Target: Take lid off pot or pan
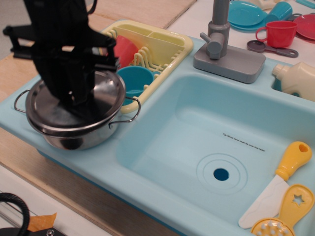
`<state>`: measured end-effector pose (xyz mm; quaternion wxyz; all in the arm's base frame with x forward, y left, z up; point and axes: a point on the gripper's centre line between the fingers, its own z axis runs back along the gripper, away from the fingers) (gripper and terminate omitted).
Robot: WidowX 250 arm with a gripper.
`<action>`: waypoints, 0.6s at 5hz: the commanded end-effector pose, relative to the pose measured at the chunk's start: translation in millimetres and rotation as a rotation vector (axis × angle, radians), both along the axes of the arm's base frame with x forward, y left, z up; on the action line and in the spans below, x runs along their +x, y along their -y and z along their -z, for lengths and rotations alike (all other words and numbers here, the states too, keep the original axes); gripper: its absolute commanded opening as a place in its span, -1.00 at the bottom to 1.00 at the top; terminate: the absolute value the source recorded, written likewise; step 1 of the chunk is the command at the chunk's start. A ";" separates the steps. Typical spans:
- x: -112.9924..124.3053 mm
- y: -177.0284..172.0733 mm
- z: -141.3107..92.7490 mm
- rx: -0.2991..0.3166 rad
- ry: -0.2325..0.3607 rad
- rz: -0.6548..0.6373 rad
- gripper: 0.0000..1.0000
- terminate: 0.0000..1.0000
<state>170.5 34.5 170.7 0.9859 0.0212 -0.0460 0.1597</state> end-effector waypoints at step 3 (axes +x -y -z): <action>36.7 92.7 3.4 -0.041 0.019 0.222 -1.00 -1.00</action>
